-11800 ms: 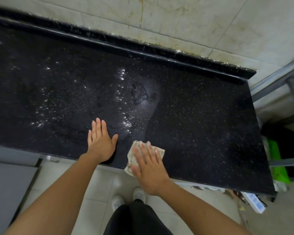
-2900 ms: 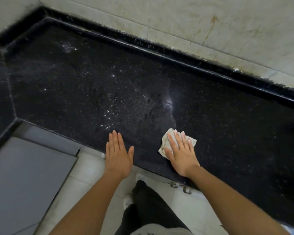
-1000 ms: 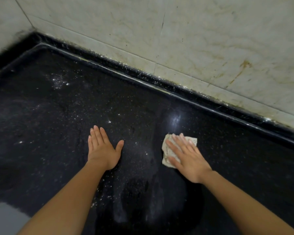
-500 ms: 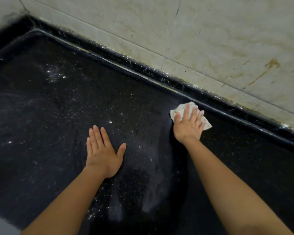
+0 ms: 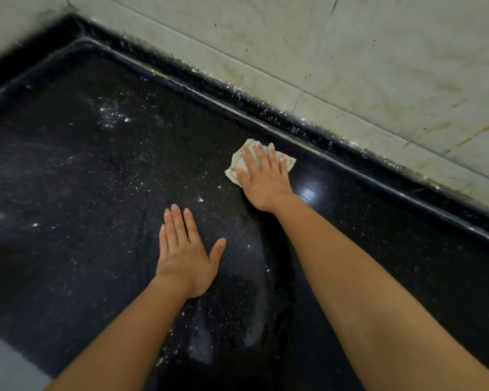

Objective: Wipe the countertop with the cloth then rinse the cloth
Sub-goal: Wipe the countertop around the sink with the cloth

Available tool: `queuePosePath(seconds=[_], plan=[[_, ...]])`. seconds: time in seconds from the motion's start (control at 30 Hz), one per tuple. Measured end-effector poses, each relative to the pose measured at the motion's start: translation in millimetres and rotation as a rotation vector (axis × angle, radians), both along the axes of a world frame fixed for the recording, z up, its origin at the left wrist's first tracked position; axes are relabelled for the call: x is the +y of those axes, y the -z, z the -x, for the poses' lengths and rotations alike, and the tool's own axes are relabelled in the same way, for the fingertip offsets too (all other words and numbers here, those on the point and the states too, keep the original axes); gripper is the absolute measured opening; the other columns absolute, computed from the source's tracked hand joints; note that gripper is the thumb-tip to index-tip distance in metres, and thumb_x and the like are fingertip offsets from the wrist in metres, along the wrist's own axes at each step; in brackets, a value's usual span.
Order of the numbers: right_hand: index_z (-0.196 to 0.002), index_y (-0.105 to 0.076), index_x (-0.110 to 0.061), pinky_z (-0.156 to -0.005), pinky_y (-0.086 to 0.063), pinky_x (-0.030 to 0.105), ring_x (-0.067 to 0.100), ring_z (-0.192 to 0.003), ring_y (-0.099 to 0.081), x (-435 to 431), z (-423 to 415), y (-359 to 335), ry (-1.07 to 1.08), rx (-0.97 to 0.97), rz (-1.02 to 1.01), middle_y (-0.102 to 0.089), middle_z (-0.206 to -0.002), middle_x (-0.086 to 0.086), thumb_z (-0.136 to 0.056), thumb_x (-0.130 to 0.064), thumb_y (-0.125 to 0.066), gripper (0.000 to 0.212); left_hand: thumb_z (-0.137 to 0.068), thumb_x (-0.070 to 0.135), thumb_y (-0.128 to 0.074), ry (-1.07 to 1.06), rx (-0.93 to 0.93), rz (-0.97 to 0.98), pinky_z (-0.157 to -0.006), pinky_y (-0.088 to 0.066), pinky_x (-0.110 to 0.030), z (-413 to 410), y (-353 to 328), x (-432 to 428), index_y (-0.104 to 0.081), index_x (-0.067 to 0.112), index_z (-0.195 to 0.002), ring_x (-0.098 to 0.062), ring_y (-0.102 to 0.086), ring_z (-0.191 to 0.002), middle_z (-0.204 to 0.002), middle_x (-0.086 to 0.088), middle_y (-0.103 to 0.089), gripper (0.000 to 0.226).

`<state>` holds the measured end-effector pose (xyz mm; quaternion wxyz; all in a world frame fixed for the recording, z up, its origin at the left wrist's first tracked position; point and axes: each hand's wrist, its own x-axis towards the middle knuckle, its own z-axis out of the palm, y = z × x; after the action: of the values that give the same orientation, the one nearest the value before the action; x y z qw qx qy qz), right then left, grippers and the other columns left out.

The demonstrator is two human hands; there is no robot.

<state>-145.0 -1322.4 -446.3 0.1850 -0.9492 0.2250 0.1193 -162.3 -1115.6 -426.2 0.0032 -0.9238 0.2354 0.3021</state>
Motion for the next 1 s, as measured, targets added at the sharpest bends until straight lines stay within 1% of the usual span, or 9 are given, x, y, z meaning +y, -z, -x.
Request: queuePosePath(seconds=[0.1,0.17,0.27,0.4,0.53,0.6,0.73,0.87,1.0], plan=[[-0.154,0.005,-0.030,-0.117,0.014,0.039,0.021,-0.146,0.022,-12,10,-1,-0.057,0.010,0.029,0.016,-0.161,-0.002,-0.101,-0.054,-0.015,0.062,-0.090,0.065,-0.004,0.012,0.004,-0.012,-0.112,0.020,-0.038,-1,-1,2,0.033,0.002,-0.139,-0.027,0.038,-0.135,-0.145,-0.017,0.042,0.088],[-0.154,0.004,-0.032,-0.117,0.013,0.038,0.020,-0.146,0.020,-24,23,0,-0.007,0.002,0.043,0.015,-0.161,-0.003,-0.100,-0.056,-0.016,0.062,-0.090,0.065,-0.004,0.021,0.007,-0.019,-0.112,0.020,-0.038,-2,-1,2,0.033,0.002,-0.139,-0.027,0.038,-0.135,-0.145,-0.017,0.042,0.087],[-0.154,0.001,-0.034,-0.116,0.013,0.037,0.019,-0.147,0.019,-45,50,1,0.138,-0.003,0.051,0.014,-0.162,-0.003,-0.099,-0.058,-0.016,0.062,-0.090,0.064,-0.003,0.033,0.017,-0.023,-0.113,0.019,-0.039,-2,-2,3,0.034,0.002,-0.138,-0.028,0.037,-0.135,-0.145,-0.018,0.042,0.087],[-0.154,0.001,-0.032,-0.118,0.012,0.037,0.019,-0.147,0.017,-65,83,2,0.307,0.049,0.092,0.012,-0.162,-0.002,-0.099,-0.057,-0.014,0.062,-0.090,0.064,-0.003,0.035,0.027,-0.007,-0.114,0.019,-0.040,-2,-2,4,0.034,0.002,-0.138,-0.029,0.038,-0.135,-0.144,-0.018,0.042,0.087],[-0.155,0.003,-0.022,-0.118,0.012,0.044,0.026,-0.147,0.017,-40,67,8,0.673,0.009,0.070,0.011,-0.162,0.005,-0.102,-0.047,-0.015,0.061,-0.091,0.064,-0.005,0.016,0.026,0.033,-0.113,0.020,-0.040,-1,-1,3,0.035,0.001,-0.137,-0.028,0.039,-0.133,-0.143,-0.018,0.044,0.087],[-0.155,0.006,-0.018,-0.116,0.014,0.046,0.029,-0.146,0.019,-27,45,8,0.755,0.012,0.038,0.014,-0.161,0.008,-0.103,-0.045,-0.015,0.062,-0.090,0.064,-0.004,0.012,0.014,0.041,-0.113,0.020,-0.040,-1,1,3,0.036,0.001,-0.136,-0.029,0.040,-0.133,-0.142,-0.018,0.045,0.087],[-0.154,0.008,-0.017,-0.114,0.016,0.046,0.030,-0.146,0.022,-14,3,8,0.671,0.019,0.017,0.016,-0.161,0.009,-0.103,-0.045,-0.013,0.062,-0.090,0.063,-0.004,0.003,-0.002,0.050,-0.112,0.021,-0.040,-1,3,3,0.037,0.002,-0.135,-0.029,0.041,-0.132,-0.137,-0.017,0.048,0.086],[-0.154,0.012,-0.016,-0.114,0.018,0.046,0.031,-0.145,0.024,5,-41,6,0.574,0.017,-0.041,0.019,-0.160,0.009,-0.103,-0.044,-0.012,0.062,-0.090,0.063,-0.003,-0.001,-0.026,0.032,-0.112,0.022,-0.040,0,6,2,0.037,0.001,-0.135,-0.030,0.041,-0.132,-0.141,-0.019,0.045,0.087],[-0.153,0.013,-0.017,-0.114,0.019,0.045,0.029,-0.144,0.025,22,-76,4,0.387,0.011,-0.070,0.021,-0.160,0.006,-0.103,-0.043,-0.013,0.062,-0.089,0.064,-0.001,-0.012,-0.033,0.023,-0.113,0.021,-0.041,-1,8,3,0.036,0.001,-0.136,-0.030,0.041,-0.132,-0.141,-0.019,0.045,0.087]])
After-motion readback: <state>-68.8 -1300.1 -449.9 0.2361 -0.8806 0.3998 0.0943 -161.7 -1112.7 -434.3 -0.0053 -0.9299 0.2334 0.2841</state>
